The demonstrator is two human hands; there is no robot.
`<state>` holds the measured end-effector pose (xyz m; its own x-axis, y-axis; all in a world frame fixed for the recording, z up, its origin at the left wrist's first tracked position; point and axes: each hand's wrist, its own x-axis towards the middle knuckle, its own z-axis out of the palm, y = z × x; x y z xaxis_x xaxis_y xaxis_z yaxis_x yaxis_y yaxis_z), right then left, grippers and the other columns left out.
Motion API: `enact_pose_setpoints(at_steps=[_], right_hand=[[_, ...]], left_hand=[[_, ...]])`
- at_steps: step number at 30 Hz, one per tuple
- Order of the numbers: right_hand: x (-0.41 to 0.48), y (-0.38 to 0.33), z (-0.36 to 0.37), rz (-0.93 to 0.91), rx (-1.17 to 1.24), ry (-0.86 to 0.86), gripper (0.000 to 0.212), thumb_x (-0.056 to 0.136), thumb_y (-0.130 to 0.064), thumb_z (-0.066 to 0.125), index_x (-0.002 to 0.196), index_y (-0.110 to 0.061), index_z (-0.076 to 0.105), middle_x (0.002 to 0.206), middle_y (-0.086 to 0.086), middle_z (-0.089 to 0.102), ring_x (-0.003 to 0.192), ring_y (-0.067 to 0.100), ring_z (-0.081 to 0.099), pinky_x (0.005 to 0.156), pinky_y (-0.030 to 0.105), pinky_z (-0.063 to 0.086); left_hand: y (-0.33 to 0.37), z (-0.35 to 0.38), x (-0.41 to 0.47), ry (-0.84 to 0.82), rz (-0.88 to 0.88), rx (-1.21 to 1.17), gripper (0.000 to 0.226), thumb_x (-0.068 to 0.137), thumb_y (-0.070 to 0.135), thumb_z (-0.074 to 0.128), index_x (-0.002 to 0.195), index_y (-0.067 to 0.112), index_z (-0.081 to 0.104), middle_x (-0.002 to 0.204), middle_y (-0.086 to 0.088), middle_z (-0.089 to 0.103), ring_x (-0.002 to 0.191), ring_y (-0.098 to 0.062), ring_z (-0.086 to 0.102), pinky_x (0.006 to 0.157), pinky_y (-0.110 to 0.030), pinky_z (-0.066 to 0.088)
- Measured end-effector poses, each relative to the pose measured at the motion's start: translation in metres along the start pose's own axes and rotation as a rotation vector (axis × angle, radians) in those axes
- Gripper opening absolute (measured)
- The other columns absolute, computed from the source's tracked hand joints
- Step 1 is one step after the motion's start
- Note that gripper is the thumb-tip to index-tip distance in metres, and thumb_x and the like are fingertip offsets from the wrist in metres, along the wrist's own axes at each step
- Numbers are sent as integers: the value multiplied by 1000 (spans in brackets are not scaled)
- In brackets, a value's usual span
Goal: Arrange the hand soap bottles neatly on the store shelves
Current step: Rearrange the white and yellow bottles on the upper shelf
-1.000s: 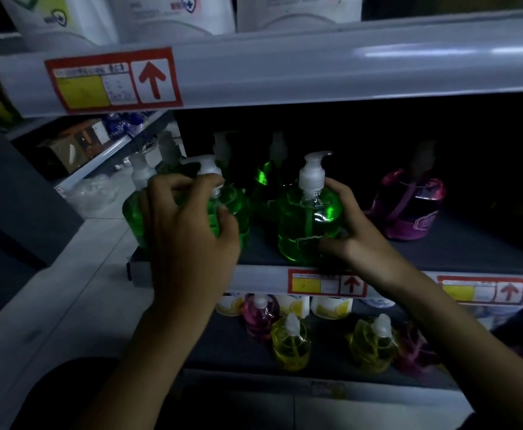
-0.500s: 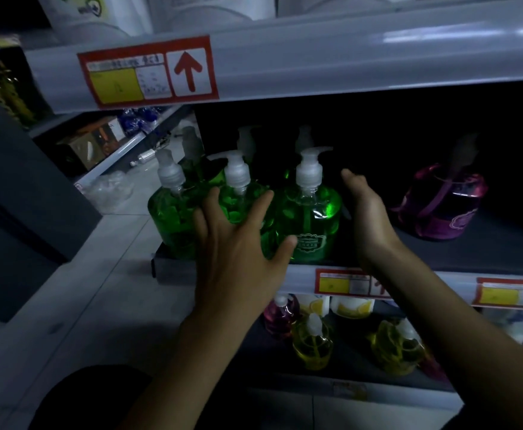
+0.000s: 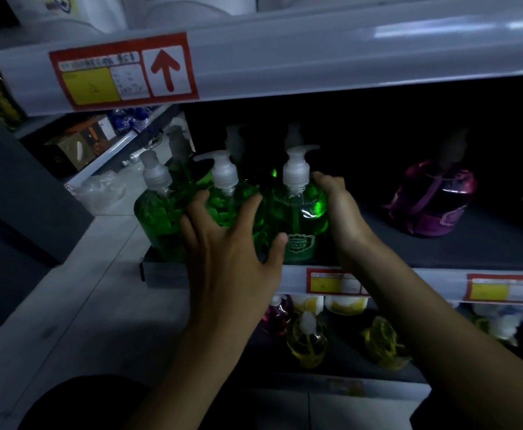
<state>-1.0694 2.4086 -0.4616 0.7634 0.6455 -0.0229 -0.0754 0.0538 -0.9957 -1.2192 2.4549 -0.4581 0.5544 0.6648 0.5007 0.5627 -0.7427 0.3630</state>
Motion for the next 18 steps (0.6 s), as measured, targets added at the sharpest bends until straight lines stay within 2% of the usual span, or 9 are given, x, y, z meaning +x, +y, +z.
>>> enact_pose_setpoints(at_steps=[3, 5, 6, 7, 8, 9, 13, 16, 18], right_hand=[[-18, -5, -18, -238, -337, 64, 41, 97, -41, 46, 134, -24, 46, 130, -1, 47, 110, 9, 49, 91, 18, 36], [-40, -11, -37, -491, -634, 135, 29, 96, -27, 50, 124, -21, 55, 116, -2, 48, 98, 6, 51, 79, 4, 35], [-49, -11, -50, -583, -756, 151, 28, 94, -23, 50, 120, -19, 57, 115, -1, 49, 98, 9, 51, 80, 9, 39], [-57, -9, -63, -630, -866, 168, 29, 91, -23, 49, 118, -17, 58, 115, 0, 50, 99, 14, 53, 82, 21, 45], [-65, -7, -79, -636, -954, 196, 30, 89, -24, 48, 116, -17, 59, 114, 2, 51, 100, 20, 55, 80, 33, 48], [-71, -4, -96, -623, -1007, 237, 29, 88, -24, 48, 114, -16, 59, 112, 4, 53, 99, 25, 56, 77, 38, 48], [-87, -9, -171, -596, -1013, 546, 23, 80, -12, 55, 101, -10, 63, 102, 12, 55, 98, 32, 55, 80, 24, 35], [-94, -17, -228, -531, -869, 868, 30, 77, -10, 55, 107, -8, 61, 108, 18, 52, 104, 29, 50, 85, 26, 37], [-98, -22, -259, -461, -735, 1027, 37, 77, -11, 54, 114, -8, 56, 114, 18, 48, 104, 23, 48, 86, 24, 36]], left_hand=[[21, -7, -6, 166, 138, -53, 29, 84, 33, 60, 109, 19, 61, 121, -12, 38, 113, -26, 35, 83, -29, 34], [38, -7, -10, 158, 283, -93, 18, 87, 22, 56, 102, 13, 62, 110, -11, 45, 104, -25, 40, 80, -31, 38], [46, -5, -10, 137, 345, -108, 17, 89, 18, 55, 101, 11, 63, 106, -10, 47, 100, -25, 42, 79, -36, 40], [54, -1, -9, 116, 392, -119, 18, 90, 15, 53, 102, 8, 64, 103, -11, 50, 97, -26, 44, 78, -40, 42], [64, 6, -8, 95, 429, -130, 20, 91, 14, 50, 102, 7, 65, 100, -11, 52, 95, -28, 46, 77, -42, 43], [74, 13, -8, 72, 457, -147, 23, 91, 14, 46, 103, 7, 65, 98, -11, 53, 93, -29, 47, 76, -44, 44], [133, 46, -11, -18, 506, -332, 29, 91, 15, 40, 102, 6, 66, 94, -9, 57, 88, -28, 50, 74, -43, 44], [187, 68, -18, -145, 472, -581, 24, 92, 9, 46, 106, 11, 65, 99, -3, 60, 90, -18, 54, 72, -27, 43], [220, 87, -21, -271, 397, -733, 27, 92, 6, 48, 112, 17, 63, 105, 0, 62, 93, -12, 57, 77, -26, 47]])
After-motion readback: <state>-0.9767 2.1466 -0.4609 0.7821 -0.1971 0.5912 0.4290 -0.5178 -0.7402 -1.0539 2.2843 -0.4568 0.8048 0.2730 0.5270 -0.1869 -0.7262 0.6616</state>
